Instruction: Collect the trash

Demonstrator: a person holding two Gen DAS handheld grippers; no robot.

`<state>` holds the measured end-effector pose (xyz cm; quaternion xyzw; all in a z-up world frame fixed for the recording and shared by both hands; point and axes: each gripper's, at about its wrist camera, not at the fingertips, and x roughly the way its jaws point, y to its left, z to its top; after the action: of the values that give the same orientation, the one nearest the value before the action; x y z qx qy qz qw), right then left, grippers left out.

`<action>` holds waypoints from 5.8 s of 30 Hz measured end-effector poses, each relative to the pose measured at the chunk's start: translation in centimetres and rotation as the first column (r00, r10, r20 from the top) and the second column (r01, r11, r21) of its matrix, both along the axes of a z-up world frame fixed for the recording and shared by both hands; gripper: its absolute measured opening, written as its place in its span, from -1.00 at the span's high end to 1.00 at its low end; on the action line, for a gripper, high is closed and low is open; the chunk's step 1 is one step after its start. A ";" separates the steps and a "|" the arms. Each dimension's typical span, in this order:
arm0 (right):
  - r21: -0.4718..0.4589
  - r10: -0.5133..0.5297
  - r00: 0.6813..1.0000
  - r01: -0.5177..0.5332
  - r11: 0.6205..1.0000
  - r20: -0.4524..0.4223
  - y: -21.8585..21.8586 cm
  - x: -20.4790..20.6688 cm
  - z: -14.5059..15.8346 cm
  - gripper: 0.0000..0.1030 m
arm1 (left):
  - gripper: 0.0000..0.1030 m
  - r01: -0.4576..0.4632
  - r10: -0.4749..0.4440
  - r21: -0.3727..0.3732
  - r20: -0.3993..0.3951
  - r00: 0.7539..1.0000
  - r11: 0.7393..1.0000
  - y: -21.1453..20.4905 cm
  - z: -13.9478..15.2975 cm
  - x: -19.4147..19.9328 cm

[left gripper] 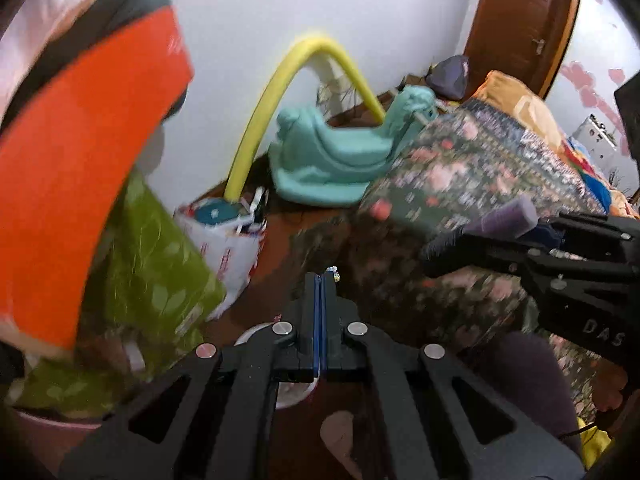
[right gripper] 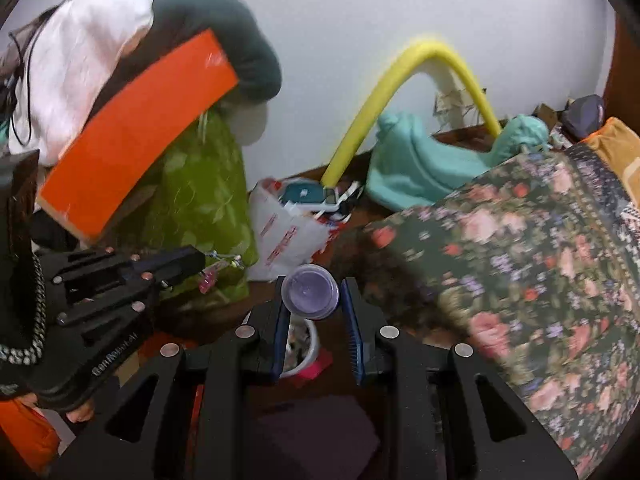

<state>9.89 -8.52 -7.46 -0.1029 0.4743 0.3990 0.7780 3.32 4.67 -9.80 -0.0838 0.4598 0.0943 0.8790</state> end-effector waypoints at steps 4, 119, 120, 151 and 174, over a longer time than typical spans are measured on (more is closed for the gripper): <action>-0.044 0.025 0.999 -0.027 0.999 -0.042 2.0 -1.2 -2.2 0.56 | 1.00 -0.015 0.016 0.013 -0.062 0.998 1.000 1.0 -3.1 -1.0; 0.310 -0.623 0.679 0.541 0.782 0.387 -11.2 -17.6 13.4 -1.00 | -0.80 0.132 -0.196 0.175 0.422 0.885 0.976 -6.6 13.8 -14.7; 0.309 -0.622 0.680 0.540 0.783 0.388 -11.1 -17.6 13.4 -1.00 | -0.80 0.132 -0.195 0.175 0.422 0.885 0.976 -6.6 13.8 -14.7; 0.290 -0.600 0.697 0.525 0.800 0.393 -10.9 -17.3 13.3 -1.00 | -0.86 0.133 -0.194 0.173 0.417 0.888 0.976 -6.7 13.6 -14.6; 0.286 -0.592 0.701 0.518 0.806 0.397 -11.1 -17.2 13.2 -1.00 | -0.85 0.127 -0.170 0.124 0.441 0.881 0.984 -5.9 13.8 -14.9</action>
<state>-7.29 -19.64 5.76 0.0119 0.2488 0.1434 0.9578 -11.55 -1.27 4.00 -0.0276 0.2442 0.0258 0.9690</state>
